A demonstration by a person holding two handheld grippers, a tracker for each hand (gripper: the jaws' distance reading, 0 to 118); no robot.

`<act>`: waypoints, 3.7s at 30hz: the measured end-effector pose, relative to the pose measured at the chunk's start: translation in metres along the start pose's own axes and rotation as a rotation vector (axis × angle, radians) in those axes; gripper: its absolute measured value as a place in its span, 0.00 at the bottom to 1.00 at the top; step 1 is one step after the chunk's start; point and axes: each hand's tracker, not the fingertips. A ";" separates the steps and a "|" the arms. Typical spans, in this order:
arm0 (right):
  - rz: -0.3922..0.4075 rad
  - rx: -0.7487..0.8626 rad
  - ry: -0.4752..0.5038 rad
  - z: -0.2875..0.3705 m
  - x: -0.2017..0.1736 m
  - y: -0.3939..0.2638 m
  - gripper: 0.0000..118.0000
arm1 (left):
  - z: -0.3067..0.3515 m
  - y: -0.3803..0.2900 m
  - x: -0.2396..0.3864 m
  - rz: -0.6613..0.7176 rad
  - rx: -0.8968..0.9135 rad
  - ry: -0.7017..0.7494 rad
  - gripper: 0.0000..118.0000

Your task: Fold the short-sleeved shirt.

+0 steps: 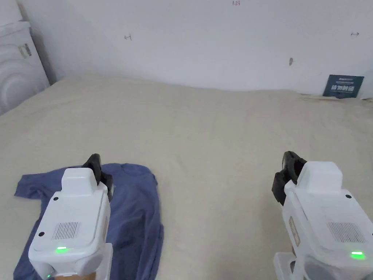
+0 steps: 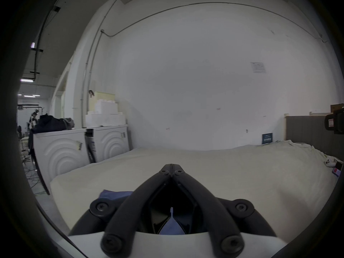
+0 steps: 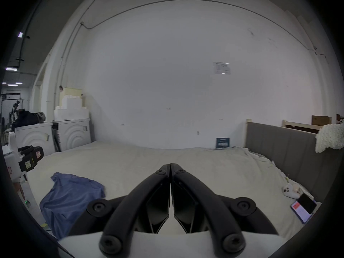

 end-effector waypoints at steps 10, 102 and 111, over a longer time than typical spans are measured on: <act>0.004 0.006 0.200 -0.011 -0.082 0.002 0.00 | 0.030 -0.001 -0.089 -0.013 -0.007 0.204 0.00; -0.011 -0.022 -0.034 0.002 0.041 -0.001 0.00 | -0.137 0.092 0.050 0.260 -0.558 -0.600 0.00; -0.007 0.016 -0.184 0.031 0.106 0.009 0.00 | -0.128 0.136 0.166 0.194 -0.500 -0.832 0.00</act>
